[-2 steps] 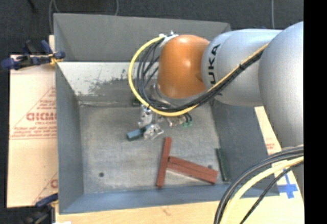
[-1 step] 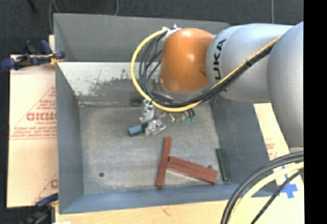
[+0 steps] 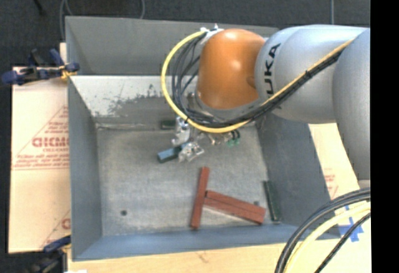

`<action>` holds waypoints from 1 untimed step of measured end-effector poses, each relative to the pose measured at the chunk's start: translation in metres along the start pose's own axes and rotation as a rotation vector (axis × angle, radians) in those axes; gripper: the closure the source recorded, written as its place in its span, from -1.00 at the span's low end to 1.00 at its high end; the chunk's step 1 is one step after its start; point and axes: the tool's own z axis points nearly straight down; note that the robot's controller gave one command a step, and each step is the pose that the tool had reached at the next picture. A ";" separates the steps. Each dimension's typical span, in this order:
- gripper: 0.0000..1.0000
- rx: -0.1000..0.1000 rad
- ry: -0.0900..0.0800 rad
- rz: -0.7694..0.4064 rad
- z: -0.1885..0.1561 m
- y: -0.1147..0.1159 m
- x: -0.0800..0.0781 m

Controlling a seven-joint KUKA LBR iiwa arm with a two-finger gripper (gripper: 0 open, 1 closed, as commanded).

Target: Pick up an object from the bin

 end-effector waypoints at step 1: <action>1.00 0.000 0.000 0.001 -0.007 0.000 0.000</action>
Offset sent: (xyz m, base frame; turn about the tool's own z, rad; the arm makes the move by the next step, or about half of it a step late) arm 0.0000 0.0001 0.0453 0.0000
